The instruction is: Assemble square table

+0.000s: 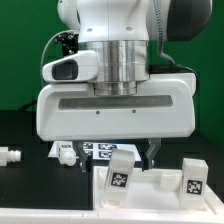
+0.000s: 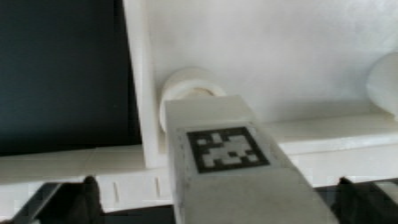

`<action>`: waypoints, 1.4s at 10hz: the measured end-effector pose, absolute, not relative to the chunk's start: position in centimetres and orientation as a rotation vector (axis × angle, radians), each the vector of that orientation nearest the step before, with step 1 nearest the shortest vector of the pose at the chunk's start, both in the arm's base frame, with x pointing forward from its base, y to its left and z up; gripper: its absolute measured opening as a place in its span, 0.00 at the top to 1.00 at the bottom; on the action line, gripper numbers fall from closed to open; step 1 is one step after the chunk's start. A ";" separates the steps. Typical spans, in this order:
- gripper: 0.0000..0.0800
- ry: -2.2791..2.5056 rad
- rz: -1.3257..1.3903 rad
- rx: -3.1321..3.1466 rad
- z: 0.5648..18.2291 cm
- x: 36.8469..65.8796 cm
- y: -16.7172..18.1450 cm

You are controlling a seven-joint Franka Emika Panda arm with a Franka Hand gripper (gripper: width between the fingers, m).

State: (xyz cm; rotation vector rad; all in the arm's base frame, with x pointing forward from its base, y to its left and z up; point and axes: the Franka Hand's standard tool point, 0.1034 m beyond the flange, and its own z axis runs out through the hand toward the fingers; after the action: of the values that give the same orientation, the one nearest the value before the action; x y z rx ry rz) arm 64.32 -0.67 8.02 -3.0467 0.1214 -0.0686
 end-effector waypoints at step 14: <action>0.64 1.851 -0.043 -2.303 7.8 63.6 -0.6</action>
Offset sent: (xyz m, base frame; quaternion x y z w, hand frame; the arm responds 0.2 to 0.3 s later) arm 0.0000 0.0000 0.0000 0.0000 0.0000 0.1938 0.9810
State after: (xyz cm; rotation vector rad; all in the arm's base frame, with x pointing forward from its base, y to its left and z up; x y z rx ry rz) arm 63.60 -0.55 7.78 -2.3025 1.8510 -0.0426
